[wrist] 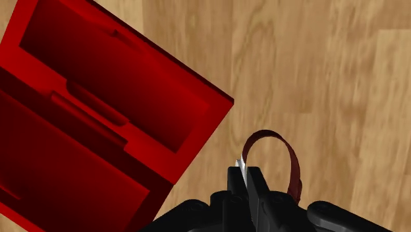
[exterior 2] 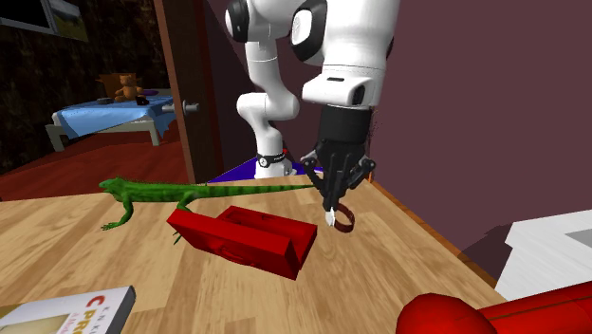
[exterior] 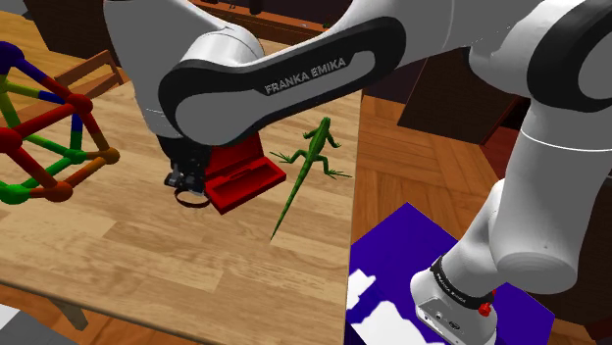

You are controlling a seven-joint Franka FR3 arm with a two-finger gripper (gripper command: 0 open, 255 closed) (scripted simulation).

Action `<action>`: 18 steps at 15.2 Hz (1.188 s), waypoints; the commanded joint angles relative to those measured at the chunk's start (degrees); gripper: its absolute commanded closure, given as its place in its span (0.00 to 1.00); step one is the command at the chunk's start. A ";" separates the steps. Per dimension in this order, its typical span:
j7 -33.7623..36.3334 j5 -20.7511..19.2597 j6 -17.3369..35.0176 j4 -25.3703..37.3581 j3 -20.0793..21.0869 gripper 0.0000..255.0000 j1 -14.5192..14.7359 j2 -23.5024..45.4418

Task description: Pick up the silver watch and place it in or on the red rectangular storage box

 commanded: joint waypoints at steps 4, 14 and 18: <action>-0.82 0.87 -3.43 2.37 0.32 1.00 -0.08 -1.23; -2.10 1.86 -10.53 8.55 0.72 1.00 0.15 -2.38; -2.51 2.02 -13.54 11.54 0.84 1.00 0.39 -2.46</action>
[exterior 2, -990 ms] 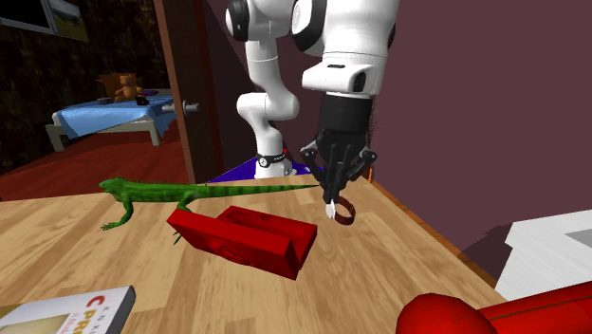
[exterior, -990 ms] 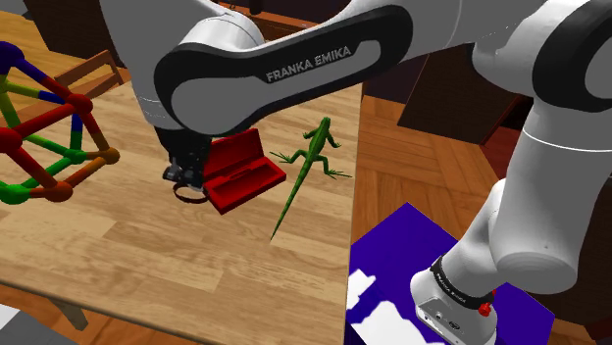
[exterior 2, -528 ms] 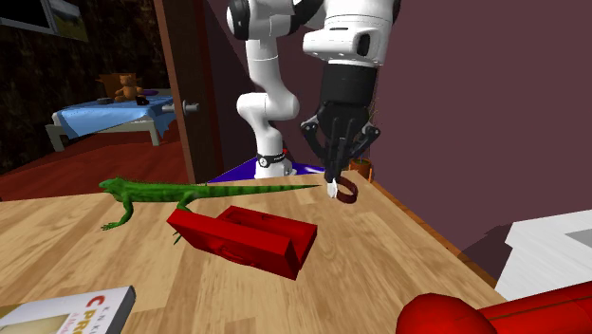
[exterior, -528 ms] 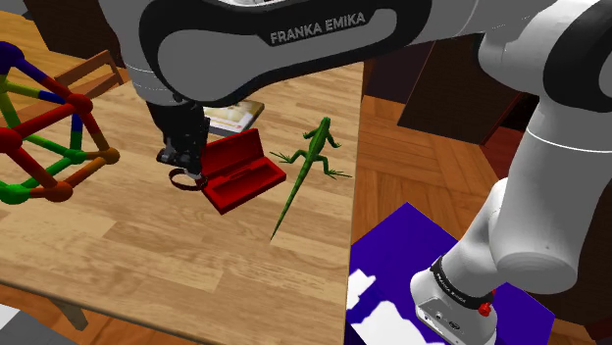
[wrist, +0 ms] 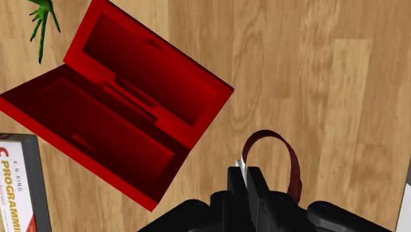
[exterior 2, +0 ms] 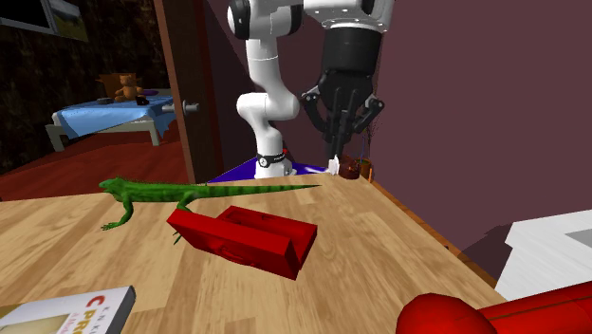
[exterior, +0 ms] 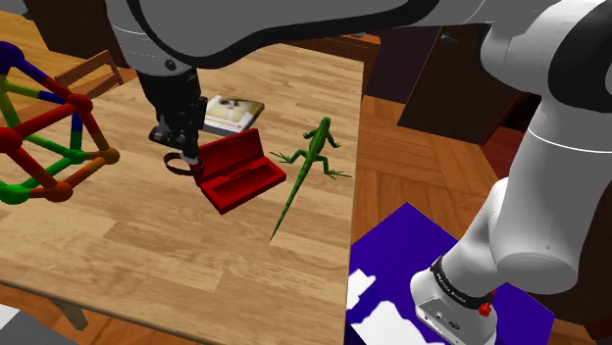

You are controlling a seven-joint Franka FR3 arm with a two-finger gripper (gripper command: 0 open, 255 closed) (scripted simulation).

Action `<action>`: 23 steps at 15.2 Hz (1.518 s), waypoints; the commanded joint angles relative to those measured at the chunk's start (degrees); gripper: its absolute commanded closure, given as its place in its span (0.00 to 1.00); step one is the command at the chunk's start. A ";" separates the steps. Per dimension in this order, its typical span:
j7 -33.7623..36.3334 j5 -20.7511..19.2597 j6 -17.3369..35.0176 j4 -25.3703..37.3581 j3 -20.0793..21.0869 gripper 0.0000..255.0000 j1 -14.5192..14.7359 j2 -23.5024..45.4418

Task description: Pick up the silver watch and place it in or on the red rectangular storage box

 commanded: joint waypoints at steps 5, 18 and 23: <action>-4.40 1.49 -1.58 -0.21 -0.99 1.00 -3.01 -2.62; -16.61 4.42 1.81 -6.53 -5.28 1.00 -11.27 -7.65; -16.16 4.21 5.58 -10.17 -5.38 1.00 -11.39 -7.49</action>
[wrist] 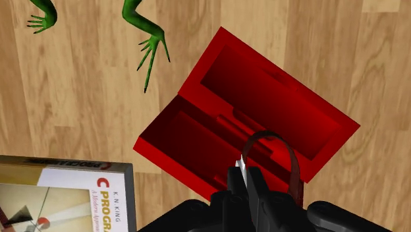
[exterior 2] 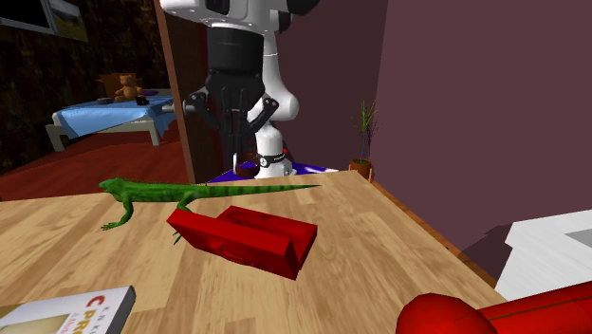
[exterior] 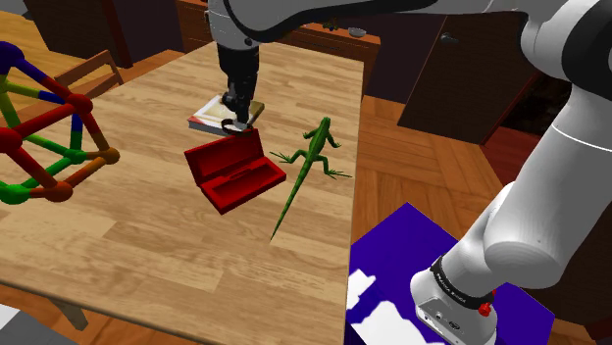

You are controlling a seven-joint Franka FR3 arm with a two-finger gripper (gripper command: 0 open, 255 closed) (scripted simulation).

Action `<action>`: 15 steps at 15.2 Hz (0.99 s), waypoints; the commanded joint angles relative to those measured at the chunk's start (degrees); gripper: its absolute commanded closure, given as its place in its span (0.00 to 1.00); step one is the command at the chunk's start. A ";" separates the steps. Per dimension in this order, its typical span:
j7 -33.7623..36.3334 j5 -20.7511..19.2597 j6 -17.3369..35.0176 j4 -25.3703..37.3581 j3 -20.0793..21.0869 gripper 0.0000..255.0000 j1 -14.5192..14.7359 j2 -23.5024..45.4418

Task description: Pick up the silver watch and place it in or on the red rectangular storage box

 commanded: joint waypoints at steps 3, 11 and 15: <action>0.47 -0.34 2.98 -2.51 -0.07 1.00 -0.02 0.52; 1.26 -1.01 7.60 -6.31 -0.23 1.00 -0.03 1.46; 1.26 -1.01 7.60 -6.31 -0.23 1.00 -0.03 1.46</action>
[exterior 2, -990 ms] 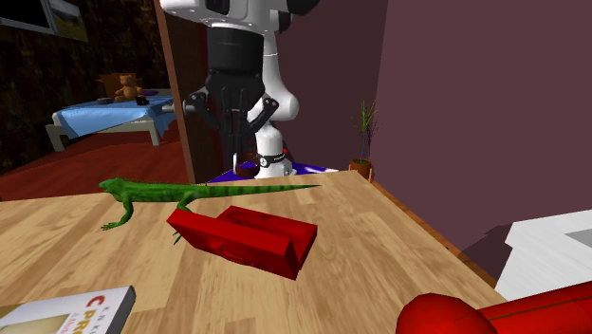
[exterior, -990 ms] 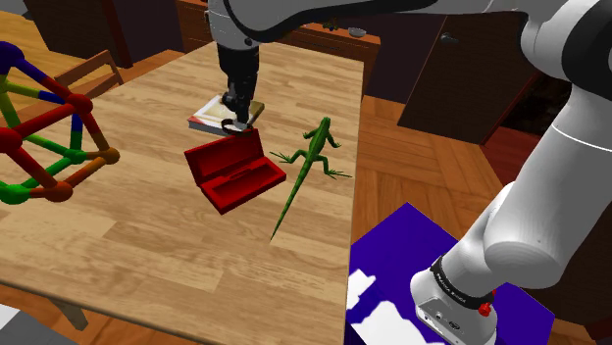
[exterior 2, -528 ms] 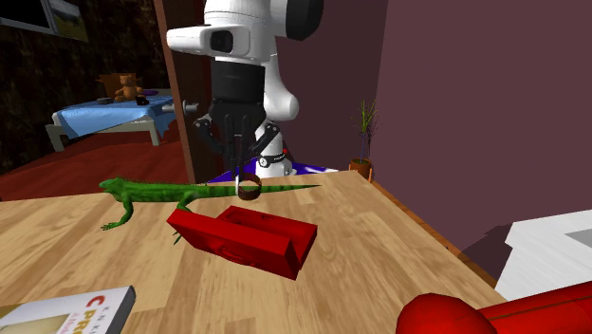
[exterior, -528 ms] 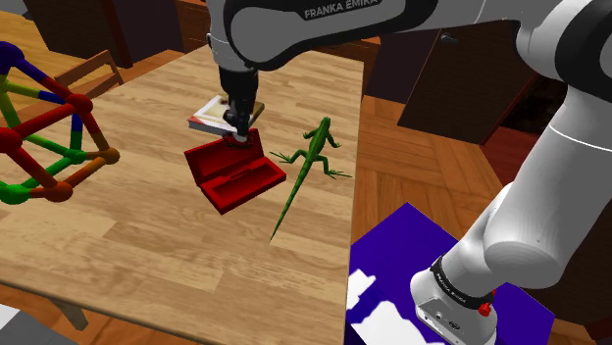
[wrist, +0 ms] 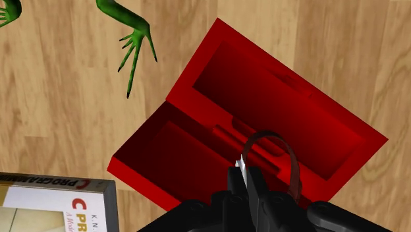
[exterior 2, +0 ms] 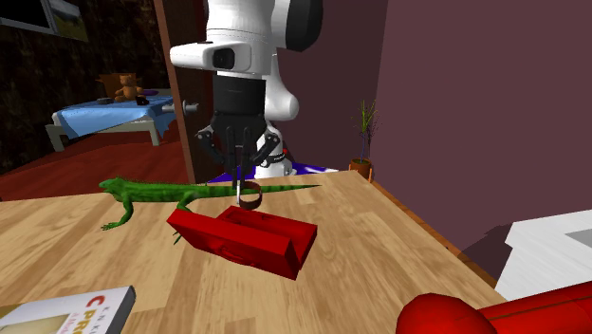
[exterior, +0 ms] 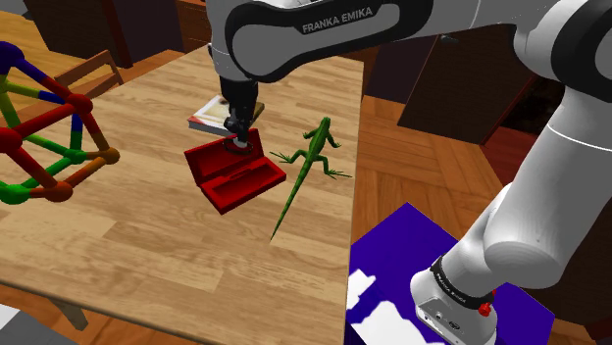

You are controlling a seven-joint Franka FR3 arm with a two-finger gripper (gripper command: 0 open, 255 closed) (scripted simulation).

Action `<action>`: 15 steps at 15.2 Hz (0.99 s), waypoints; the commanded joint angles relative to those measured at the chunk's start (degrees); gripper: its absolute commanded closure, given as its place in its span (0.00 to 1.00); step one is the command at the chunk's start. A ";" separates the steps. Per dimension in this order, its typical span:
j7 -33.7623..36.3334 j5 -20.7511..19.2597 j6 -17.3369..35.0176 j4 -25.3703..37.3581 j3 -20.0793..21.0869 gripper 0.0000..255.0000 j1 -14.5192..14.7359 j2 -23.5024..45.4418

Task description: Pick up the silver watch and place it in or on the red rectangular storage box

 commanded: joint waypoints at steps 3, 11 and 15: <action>0.00 0.00 0.01 -0.01 0.00 0.00 0.00 0.00; -0.55 0.79 -5.31 4.18 0.33 0.00 0.21 -1.25; -0.65 0.93 -6.75 5.41 0.41 0.00 0.29 -1.47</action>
